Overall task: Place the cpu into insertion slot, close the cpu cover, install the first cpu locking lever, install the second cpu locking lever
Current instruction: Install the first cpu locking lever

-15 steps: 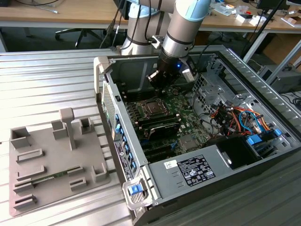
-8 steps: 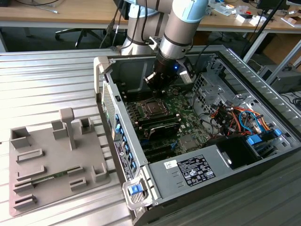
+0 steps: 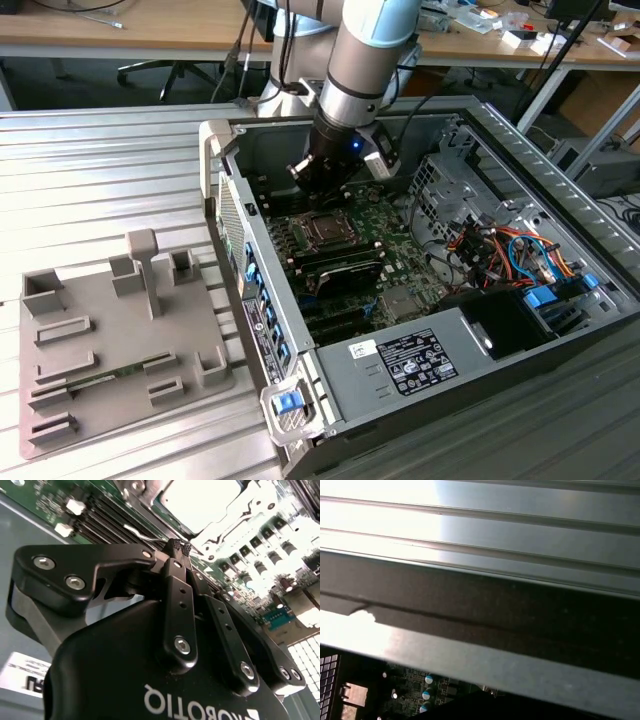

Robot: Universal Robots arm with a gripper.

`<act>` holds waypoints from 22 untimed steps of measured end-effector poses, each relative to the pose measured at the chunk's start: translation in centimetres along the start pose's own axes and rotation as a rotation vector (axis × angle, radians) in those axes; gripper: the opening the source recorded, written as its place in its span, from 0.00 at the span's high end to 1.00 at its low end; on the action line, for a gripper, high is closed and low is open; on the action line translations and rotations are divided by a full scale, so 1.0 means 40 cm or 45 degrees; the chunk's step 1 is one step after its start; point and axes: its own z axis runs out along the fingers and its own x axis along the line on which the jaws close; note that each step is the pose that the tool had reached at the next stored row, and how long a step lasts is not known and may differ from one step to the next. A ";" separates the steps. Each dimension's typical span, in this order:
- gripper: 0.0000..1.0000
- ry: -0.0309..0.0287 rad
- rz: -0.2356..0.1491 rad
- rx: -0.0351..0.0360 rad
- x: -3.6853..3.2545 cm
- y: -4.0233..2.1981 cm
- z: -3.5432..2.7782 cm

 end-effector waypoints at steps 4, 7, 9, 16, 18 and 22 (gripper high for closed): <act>0.89 0.0000 0.000 0.0000 0.004 0.001 0.000; 0.89 -0.0002 0.000 0.0000 0.005 0.001 0.000; 0.89 -0.0002 0.000 0.0001 0.013 0.002 0.000; 0.89 -0.0034 0.034 -0.0004 0.026 0.005 0.000; 0.89 -0.0049 0.073 -0.0010 0.026 0.005 0.000; 0.89 -0.0051 0.078 -0.0010 0.026 0.005 0.000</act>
